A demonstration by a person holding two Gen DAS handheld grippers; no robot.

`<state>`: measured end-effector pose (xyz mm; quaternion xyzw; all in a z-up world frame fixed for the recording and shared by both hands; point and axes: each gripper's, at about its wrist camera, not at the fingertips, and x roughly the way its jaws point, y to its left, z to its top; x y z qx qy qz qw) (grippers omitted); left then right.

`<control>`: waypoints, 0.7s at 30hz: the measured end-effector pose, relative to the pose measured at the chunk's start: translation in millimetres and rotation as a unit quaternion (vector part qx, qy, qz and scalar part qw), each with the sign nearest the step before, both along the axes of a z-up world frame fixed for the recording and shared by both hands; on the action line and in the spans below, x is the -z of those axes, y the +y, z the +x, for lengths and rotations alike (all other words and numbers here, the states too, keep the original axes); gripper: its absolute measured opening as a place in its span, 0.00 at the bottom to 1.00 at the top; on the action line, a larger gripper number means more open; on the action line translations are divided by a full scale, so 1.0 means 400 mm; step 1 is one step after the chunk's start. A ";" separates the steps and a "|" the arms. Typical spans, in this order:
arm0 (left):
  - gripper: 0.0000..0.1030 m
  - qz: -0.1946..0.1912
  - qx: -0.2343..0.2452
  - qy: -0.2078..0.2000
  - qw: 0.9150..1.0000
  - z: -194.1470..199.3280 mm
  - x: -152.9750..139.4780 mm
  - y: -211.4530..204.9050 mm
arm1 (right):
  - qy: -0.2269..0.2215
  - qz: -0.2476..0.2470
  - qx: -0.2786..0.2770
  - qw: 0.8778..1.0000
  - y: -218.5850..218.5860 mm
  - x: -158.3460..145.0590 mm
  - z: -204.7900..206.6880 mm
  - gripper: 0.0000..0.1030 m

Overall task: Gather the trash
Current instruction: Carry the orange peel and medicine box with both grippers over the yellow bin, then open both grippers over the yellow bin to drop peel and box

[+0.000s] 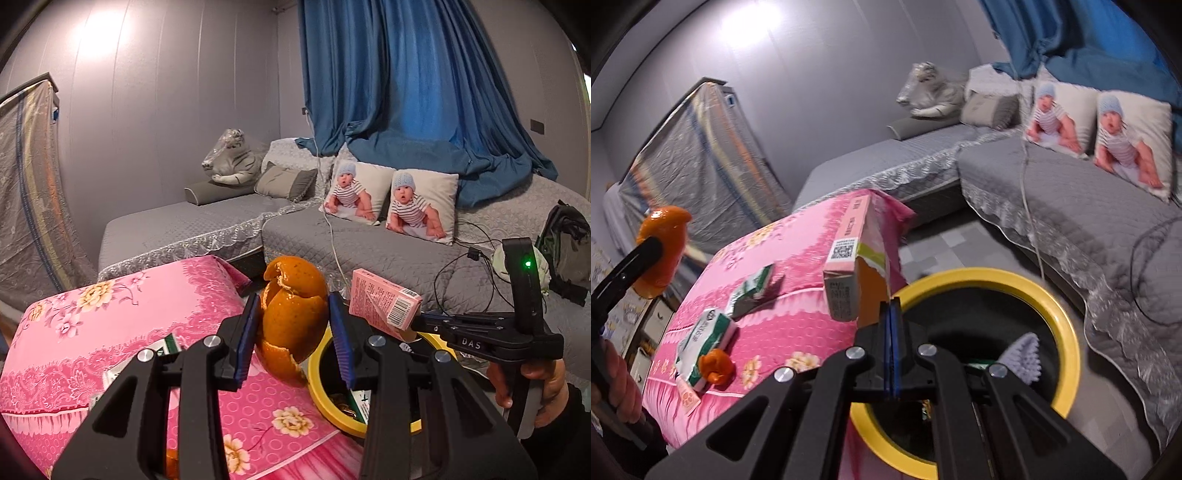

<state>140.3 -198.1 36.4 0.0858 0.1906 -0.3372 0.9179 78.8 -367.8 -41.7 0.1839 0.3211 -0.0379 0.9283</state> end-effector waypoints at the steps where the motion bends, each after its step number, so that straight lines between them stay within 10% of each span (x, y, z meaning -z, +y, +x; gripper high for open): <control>1: 0.35 0.002 0.003 0.000 1.000 0.001 0.003 -0.012 | 0.002 -0.001 0.006 1.000 -0.006 0.005 -0.005 0.01; 17: 0.37 0.056 0.063 0.112 0.990 0.118 0.219 -0.279 | 0.089 0.015 0.080 0.993 -0.127 0.128 -0.033 0.01; 21: 0.57 0.049 0.055 0.133 0.988 0.136 0.251 -0.290 | 0.119 0.015 0.094 0.988 -0.153 0.158 -0.034 0.03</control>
